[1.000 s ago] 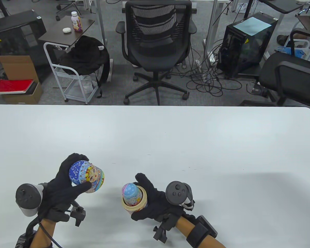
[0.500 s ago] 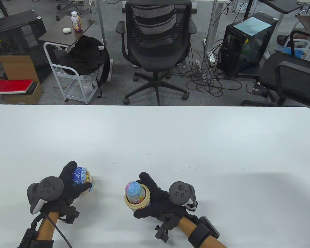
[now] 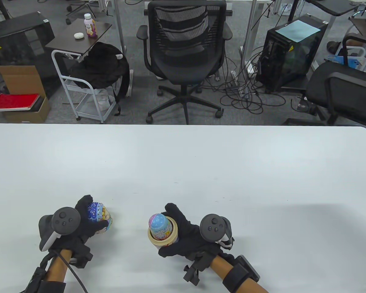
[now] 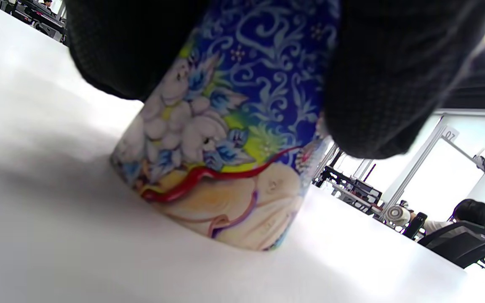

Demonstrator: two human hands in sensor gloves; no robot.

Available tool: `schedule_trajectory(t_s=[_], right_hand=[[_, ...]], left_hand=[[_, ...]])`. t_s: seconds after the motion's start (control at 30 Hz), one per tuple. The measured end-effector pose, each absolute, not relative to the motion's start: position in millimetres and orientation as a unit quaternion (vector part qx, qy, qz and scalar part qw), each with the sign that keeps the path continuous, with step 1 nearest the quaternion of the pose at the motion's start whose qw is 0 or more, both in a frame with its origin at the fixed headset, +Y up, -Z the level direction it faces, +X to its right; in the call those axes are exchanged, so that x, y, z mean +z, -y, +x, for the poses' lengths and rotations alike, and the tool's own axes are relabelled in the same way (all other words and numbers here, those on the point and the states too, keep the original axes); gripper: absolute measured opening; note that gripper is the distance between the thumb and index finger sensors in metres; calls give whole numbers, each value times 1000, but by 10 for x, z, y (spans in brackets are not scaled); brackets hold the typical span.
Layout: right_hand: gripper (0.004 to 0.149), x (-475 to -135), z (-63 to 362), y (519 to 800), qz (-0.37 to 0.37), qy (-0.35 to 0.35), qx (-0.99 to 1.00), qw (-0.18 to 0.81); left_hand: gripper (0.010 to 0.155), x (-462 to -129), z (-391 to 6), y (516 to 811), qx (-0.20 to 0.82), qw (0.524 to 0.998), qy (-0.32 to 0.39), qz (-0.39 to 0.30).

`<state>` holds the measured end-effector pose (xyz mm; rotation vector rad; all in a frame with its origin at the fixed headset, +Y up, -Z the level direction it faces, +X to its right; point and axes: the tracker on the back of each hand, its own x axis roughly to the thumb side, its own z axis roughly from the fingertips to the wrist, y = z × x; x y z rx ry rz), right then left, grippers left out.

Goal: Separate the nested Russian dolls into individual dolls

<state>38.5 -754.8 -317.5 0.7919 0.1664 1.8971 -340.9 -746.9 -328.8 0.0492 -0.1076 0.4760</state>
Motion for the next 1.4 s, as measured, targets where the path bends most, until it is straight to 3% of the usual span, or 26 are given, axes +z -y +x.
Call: schedule_trajectory(t_s=[0.1, 0.17, 0.27, 0.33, 0.43, 0.57, 0.7, 0.9, 1.17, 1.4], right_hand=[[122, -3176, 390, 7545, 330, -68, 791, 511], [122, -3184, 396, 7545, 328, -64, 796, 505], [122, -3193, 393, 7556, 325, -69, 798, 503], [122, -3192, 392, 7558, 322, -69, 800, 501], [122, -3176, 381, 7550, 325, -65, 803, 495], [122, -3155, 365, 7542, 331, -64, 805, 488], [121, -3145, 360, 7540, 337, -65, 806, 482], [122, -3127, 318, 7519, 348, -77, 803, 477], [122, -3162, 352, 7513, 335, -74, 837, 426], [121, -3249, 460, 7511, 300, -54, 865, 398]], left_hand=[[108, -3241, -3373, 7326, 216, 972, 73, 49], [107, -3109, -3229, 7043, 229, 959, 106, 128], [101, -2974, -2972, 6780, 235, 936, 179, 191], [97, -2888, -2677, 6710, 304, 901, 256, 172], [95, -2842, -2314, 6744, 393, 856, 315, 116], [91, -2837, -2012, 6760, 372, 857, 340, 108], [81, -2841, -1960, 6781, 396, 842, 349, 113], [79, -2846, -2074, 6723, 431, 824, 352, 106], [79, -2874, -2394, 6483, 482, 800, 317, 166], [75, -3051, -2635, 6481, 431, 855, 233, 171]])
